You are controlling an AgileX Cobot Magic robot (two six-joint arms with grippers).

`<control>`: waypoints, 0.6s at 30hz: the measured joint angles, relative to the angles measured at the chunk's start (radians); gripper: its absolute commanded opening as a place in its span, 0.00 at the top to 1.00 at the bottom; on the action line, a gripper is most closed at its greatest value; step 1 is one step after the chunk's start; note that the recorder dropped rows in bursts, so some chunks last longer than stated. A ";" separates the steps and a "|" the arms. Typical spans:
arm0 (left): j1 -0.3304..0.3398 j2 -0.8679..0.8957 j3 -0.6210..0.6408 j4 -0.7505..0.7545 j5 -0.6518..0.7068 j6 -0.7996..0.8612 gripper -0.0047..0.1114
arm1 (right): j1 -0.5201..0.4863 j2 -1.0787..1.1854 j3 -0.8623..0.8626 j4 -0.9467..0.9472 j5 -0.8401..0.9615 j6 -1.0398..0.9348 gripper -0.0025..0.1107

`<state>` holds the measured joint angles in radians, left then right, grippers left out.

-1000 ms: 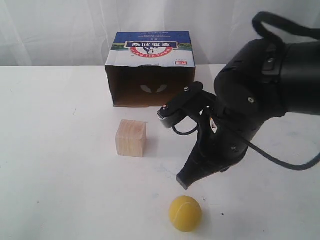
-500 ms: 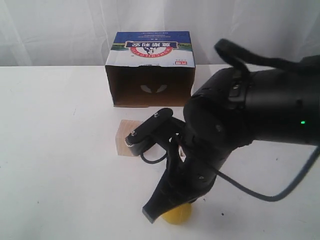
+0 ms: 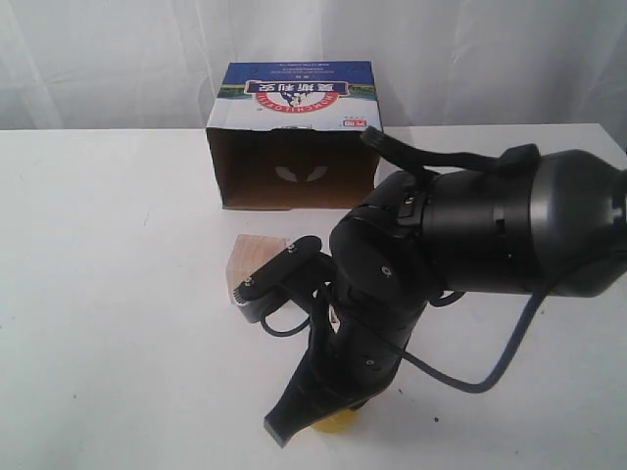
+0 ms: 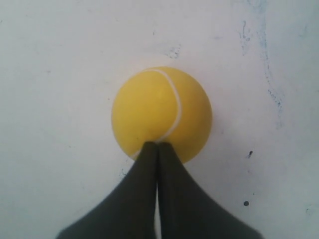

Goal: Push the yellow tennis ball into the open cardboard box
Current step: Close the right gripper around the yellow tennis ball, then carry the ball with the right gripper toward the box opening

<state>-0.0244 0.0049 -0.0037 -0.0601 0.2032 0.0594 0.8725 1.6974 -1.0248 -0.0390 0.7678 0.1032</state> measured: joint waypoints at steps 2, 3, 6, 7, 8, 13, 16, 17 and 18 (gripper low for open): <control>0.000 0.000 0.000 0.000 0.000 0.000 0.96 | 0.000 0.000 0.000 0.000 0.000 0.000 0.98; 0.000 0.000 0.000 0.000 0.000 0.000 0.96 | 0.000 0.000 0.000 0.000 0.002 -0.002 0.98; 0.000 0.000 0.000 0.000 0.000 0.000 0.96 | 0.000 0.000 0.000 -0.023 0.012 -0.002 0.98; 0.000 0.000 0.000 0.000 0.000 0.000 0.96 | 0.000 0.000 0.000 -0.027 0.017 0.000 0.98; 0.000 0.000 0.000 0.000 0.000 0.000 0.96 | -0.005 0.000 0.002 -0.031 0.021 0.000 0.98; 0.000 0.000 0.000 0.000 0.000 0.000 0.96 | -0.053 0.000 0.017 -0.077 0.036 0.000 0.98; 0.000 0.000 0.000 0.000 0.000 0.000 0.96 | -0.109 0.000 0.029 -0.142 0.046 0.000 0.98; 0.000 0.000 0.000 0.000 0.000 0.000 0.96 | -0.127 0.000 0.031 -0.158 0.046 0.000 0.98; 0.000 0.000 0.000 0.000 0.000 0.000 0.96 | -0.145 -0.002 0.033 -0.166 0.046 0.000 0.98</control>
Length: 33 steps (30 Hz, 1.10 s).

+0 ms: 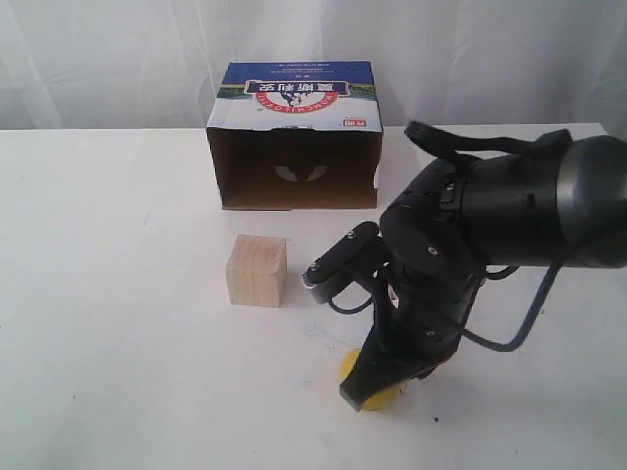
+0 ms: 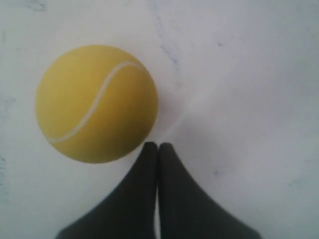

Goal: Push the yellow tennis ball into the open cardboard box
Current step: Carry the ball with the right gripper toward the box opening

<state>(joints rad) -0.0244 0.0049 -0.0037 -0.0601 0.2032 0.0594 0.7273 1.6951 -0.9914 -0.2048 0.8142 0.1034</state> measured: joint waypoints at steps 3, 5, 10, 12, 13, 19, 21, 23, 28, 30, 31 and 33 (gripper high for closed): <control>0.000 0.000 0.000 0.000 0.000 0.000 0.96 | -0.036 -0.043 0.000 -0.020 0.000 0.000 0.98; 0.000 0.000 0.000 0.000 0.000 0.000 0.96 | -0.046 -0.084 0.000 -0.025 0.002 0.000 0.98; 0.000 0.000 0.000 0.000 0.000 0.000 0.96 | -0.047 -0.169 0.000 -0.020 0.002 0.006 0.98; 0.000 0.000 0.000 0.000 0.000 0.000 0.96 | -0.048 -0.170 0.000 -0.036 -0.005 0.008 0.98; 0.000 0.000 0.000 0.000 0.000 0.000 0.96 | -0.054 -0.165 0.000 -0.053 -0.013 0.008 0.98; 0.000 0.000 0.000 0.000 0.000 0.000 0.96 | -0.163 -0.069 0.000 -0.114 -0.100 0.008 0.98; 0.000 0.000 0.000 0.000 0.000 0.000 0.96 | -0.212 -0.036 0.000 -0.126 -0.140 0.008 0.98; 0.000 0.000 0.000 0.000 0.000 0.000 0.96 | -0.250 -0.006 -0.007 -0.131 -0.165 0.008 0.98; 0.000 0.000 0.000 0.000 0.000 0.000 0.96 | -0.292 0.061 -0.036 -0.162 -0.209 0.008 0.98; 0.000 0.000 0.000 0.000 0.000 0.000 0.96 | -0.293 0.080 -0.045 -0.168 -0.238 0.008 0.98; 0.000 0.000 0.000 0.000 0.000 0.000 0.96 | -0.294 0.085 -0.048 -0.168 -0.252 0.008 0.98; 0.000 0.000 0.000 0.000 0.000 0.000 0.96 | -0.296 0.090 -0.048 -0.168 -0.272 0.008 0.98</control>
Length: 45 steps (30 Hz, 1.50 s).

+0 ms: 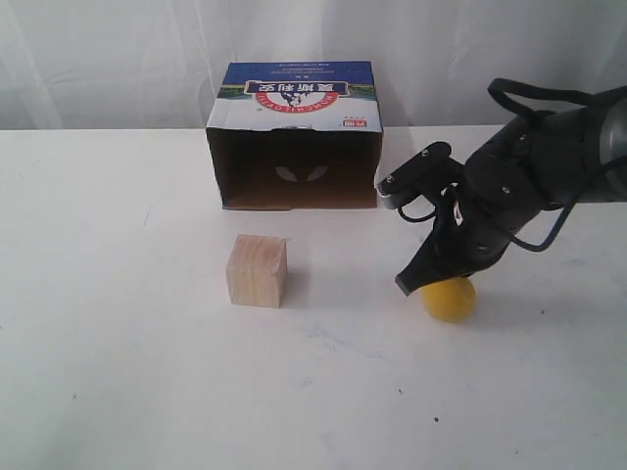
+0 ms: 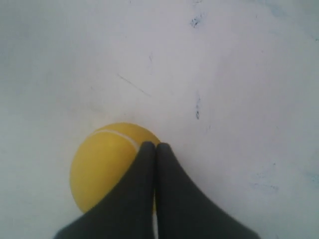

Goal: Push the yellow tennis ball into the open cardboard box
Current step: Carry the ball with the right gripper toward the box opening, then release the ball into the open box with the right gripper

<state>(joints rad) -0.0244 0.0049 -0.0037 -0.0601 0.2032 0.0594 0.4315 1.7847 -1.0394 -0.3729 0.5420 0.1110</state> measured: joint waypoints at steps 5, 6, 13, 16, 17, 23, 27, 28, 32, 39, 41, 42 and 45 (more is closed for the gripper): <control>0.000 0.000 0.000 0.000 0.000 0.000 0.96 | 0.036 -0.004 -0.013 0.030 -0.004 0.000 0.98; 0.000 0.000 0.000 0.000 0.000 0.000 0.96 | 0.041 -0.002 -0.015 0.038 -0.004 0.000 0.98; 0.000 0.000 0.000 0.000 0.000 0.000 0.96 | 0.058 0.025 -0.108 0.057 0.047 -0.013 0.98; 0.000 0.000 0.000 0.000 0.000 0.000 0.96 | 0.065 0.025 -0.151 0.059 0.060 -0.032 0.98; 0.000 0.000 0.000 0.000 0.000 0.000 0.96 | 0.070 0.025 -0.166 0.059 0.068 -0.037 0.98; 0.000 0.000 0.000 0.000 0.000 0.000 0.96 | 0.088 0.001 -0.222 0.057 0.245 -0.047 0.98; 0.000 0.000 0.000 0.000 0.000 0.000 0.96 | 0.102 -0.046 -0.224 0.086 0.391 -0.052 0.98; 0.000 0.000 0.000 0.000 0.000 0.000 0.96 | 0.104 -0.046 -0.224 0.093 0.405 -0.056 0.98; 0.000 0.000 0.000 0.000 0.000 0.000 0.96 | 0.108 -0.048 -0.152 0.132 0.425 -0.081 0.98; 0.000 0.000 0.000 0.000 0.000 0.000 0.96 | 0.092 -0.020 -0.074 0.130 0.337 -0.088 0.98; 0.000 0.000 0.000 0.000 0.000 0.000 0.96 | 0.084 0.012 -0.074 0.121 0.314 -0.095 0.98; 0.000 0.000 0.000 0.000 0.000 0.000 0.96 | 0.081 0.028 -0.074 0.117 0.295 -0.097 0.98; 0.000 0.000 0.000 0.000 0.000 0.000 0.96 | 0.068 0.139 -0.176 0.061 0.202 -0.103 0.98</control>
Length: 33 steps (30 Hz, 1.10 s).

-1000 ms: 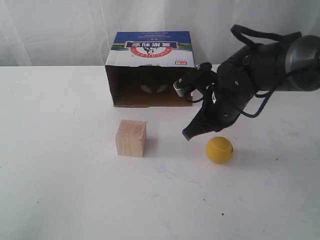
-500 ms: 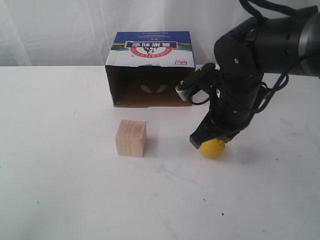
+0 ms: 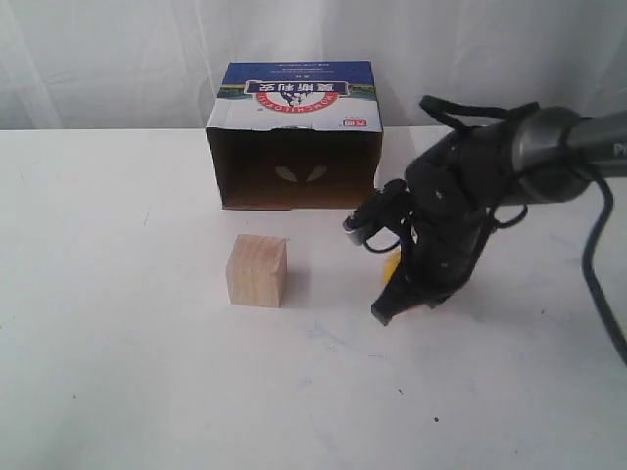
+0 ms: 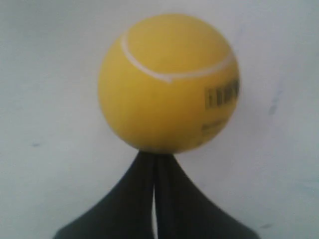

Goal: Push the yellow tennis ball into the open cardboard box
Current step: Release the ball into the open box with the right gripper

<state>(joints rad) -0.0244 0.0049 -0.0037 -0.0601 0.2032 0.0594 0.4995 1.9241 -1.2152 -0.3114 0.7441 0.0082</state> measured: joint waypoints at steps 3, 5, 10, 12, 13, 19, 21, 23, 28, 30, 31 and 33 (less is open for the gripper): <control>0.000 0.000 0.000 0.000 0.000 0.000 0.96 | -0.009 -0.029 -0.210 -0.063 0.014 0.014 0.98; 0.000 0.000 0.000 0.000 0.000 0.000 0.96 | -0.009 -0.126 -0.318 -0.098 -0.005 0.030 0.98; 0.000 0.000 0.000 0.000 0.000 0.000 0.96 | 0.021 -0.380 -0.295 -0.135 0.050 0.057 0.98; 0.000 0.000 0.000 0.000 0.000 0.000 0.96 | 0.036 -0.437 -0.218 -0.135 0.067 0.078 0.98; 0.000 0.000 0.000 0.000 0.000 0.000 0.96 | 0.045 -0.455 -0.176 -0.126 0.069 0.086 0.98; 0.000 0.000 0.000 0.000 0.000 0.000 0.96 | 0.063 -0.558 0.081 -0.082 -0.002 0.168 0.98; 0.000 0.000 0.000 0.000 0.000 0.000 0.96 | 0.063 -0.606 0.177 -0.071 -0.065 0.201 0.98; 0.000 0.000 0.000 0.000 0.000 0.000 0.96 | 0.063 -0.661 0.269 -0.055 -0.153 0.231 0.98; 0.000 0.000 0.000 0.000 0.000 0.000 0.96 | 0.063 -0.780 0.416 -0.032 -0.295 0.272 0.98; 0.000 0.000 0.000 0.000 0.000 0.000 0.96 | 0.063 -0.814 0.453 -0.032 -0.317 0.282 0.98; 0.000 0.000 0.000 0.000 0.000 0.000 0.96 | 0.063 -0.827 0.467 -0.030 -0.321 0.284 0.98; 0.000 0.000 0.000 0.000 0.000 0.000 0.96 | 0.063 -0.847 0.486 -0.030 -0.329 0.294 0.98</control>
<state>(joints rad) -0.0244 0.0049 -0.0037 -0.0601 0.2032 0.0594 0.5623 1.0775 -0.7291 -0.3415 0.4154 0.3023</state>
